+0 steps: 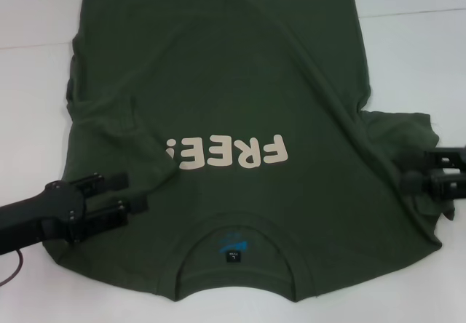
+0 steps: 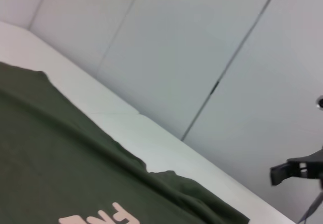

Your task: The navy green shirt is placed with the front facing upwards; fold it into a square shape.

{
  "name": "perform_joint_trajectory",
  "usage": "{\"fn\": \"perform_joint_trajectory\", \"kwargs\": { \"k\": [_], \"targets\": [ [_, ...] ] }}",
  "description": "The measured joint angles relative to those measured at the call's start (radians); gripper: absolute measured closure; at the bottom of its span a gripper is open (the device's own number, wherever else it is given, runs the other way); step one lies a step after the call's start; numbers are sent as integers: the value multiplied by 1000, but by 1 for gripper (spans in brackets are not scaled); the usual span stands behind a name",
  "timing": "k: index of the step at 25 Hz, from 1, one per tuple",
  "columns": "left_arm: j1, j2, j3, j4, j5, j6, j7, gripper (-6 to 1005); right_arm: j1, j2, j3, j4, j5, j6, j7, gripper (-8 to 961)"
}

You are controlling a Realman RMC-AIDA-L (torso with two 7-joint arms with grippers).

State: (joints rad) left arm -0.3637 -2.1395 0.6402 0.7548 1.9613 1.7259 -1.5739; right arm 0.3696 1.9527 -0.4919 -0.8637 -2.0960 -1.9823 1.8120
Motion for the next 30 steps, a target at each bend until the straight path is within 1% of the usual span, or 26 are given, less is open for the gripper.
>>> {"fn": "perform_joint_trajectory", "kwargs": {
  "k": [3, 6, 9, 12, 13, 15, 19, 22, 25, 30],
  "targets": [
    [0, -1, 3, -5, -1, 7, 4, 279, -19, 0, -4, -80, -60, 0, -17, 81],
    [0, -3, 6, -6, 0, 14, 11, 277, -41, -1, -6, -145, -87, -1, -29, 81],
    [0, -6, 13, -6, 3, 20, 26, 276, -64, -11, -3, -194, -91, -2, -18, 82],
    [2, -8, 7, -8, -1, 13, 26, 274, -74, -30, -7, -215, -113, -1, 38, 82],
    [2, -8, 4, -8, -2, 12, 25, 274, -71, -35, -5, -216, -129, 0, 59, 83],
    [0, -8, -4, -8, -3, 10, 22, 274, -59, -37, -3, -217, -178, 3, 100, 83],
    [-10, -8, -6, -8, -8, 7, 21, 275, -16, -33, -1, -215, -299, 15, 175, 84],
    [-16, -8, -6, -8, -12, 3, 20, 275, 14, -34, 3, -208, -346, 25, 235, 84],
    [-18, -8, -7, -8, -18, -1, 20, 276, 34, -44, 6, -216, -360, 28, 296, 85],
    [-18, -8, -8, -8, -21, -4, 20, 276, 45, -63, 22, -222, -398, 67, 383, 86]
  ]
}}
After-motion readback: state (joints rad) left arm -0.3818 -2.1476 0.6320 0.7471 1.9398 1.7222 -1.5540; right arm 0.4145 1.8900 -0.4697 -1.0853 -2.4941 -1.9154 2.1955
